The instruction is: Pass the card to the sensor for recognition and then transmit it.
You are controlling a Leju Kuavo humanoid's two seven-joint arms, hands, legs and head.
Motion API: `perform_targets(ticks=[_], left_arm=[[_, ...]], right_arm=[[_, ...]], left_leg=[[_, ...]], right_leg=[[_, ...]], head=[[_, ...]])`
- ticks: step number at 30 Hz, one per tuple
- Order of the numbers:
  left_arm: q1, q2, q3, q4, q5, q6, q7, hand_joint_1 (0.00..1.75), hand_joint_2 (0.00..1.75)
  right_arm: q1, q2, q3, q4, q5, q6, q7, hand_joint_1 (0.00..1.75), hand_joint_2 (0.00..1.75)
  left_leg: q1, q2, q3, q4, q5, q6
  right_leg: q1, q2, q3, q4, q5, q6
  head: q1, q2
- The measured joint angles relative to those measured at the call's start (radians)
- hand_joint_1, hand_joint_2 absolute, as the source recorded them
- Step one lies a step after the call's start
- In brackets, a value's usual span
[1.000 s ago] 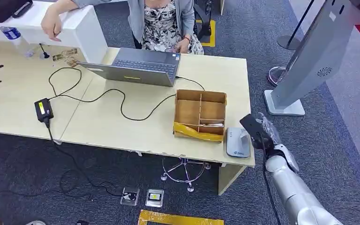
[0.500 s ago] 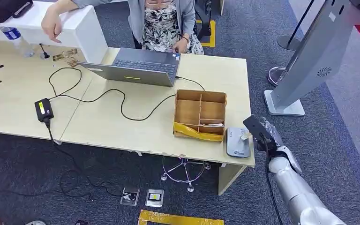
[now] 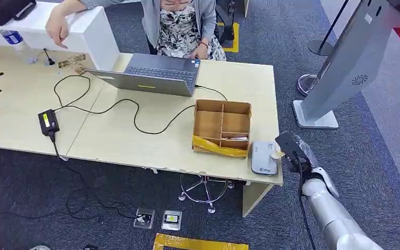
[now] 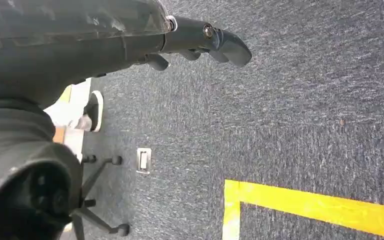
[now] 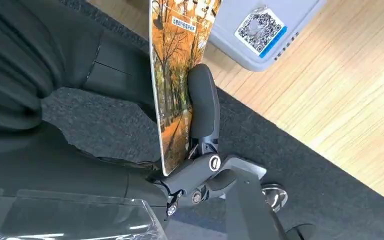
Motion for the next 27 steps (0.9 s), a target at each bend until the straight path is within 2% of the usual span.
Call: perform_targets(ticks=[16, 20, 23, 27], left_arm=[[-0.001, 0.004, 0.0, 0.0, -0.013, -0.01, -0.022, 0.0, 0.0], [-0.001, 0.004, 0.0, 0.0, -0.021, -0.011, -0.026, 0.0, 0.0], [-0.001, 0.003, 0.0, 0.0, -0.027, -0.013, -0.029, 0.0, 0.0], [-0.005, 0.003, -0.001, 0.0, -0.044, -0.021, -0.029, 0.0, 0.0]], right_arm=[[-0.06, 0.004, 0.001, 0.003, 0.023, -0.013, -0.028, 1.75, 1.75], [-0.083, 0.013, 0.001, 0.003, -0.005, 0.018, -0.039, 1.75, 1.75], [-0.104, 0.031, 0.002, 0.003, -0.008, 0.027, -0.037, 1.75, 1.75], [-0.188, 0.075, 0.009, 0.002, 0.023, 0.028, -0.012, 1.75, 1.75]], left_leg=[[0.0, 0.0, -0.001, 0.0, 0.0, 0.0], [0.0, 0.0, -0.001, 0.0, 0.0, 0.0], [0.0, 0.0, -0.003, 0.0, 0.0, 0.0], [0.0, 0.002, -0.002, 0.0, 0.0, 0.0]], right_leg=[[0.0, 0.0, 0.0, 0.0, 0.0, 0.0], [0.0, 0.0, 0.0, 0.0, 0.0, 0.0], [0.0, 0.0, 0.0, 0.001, 0.0, 0.0], [0.0, 0.001, -0.001, 0.001, 0.001, -0.001]], head=[[0.0, 0.0], [0.0, 0.0], [0.0, 0.0], [0.0, 0.0]])
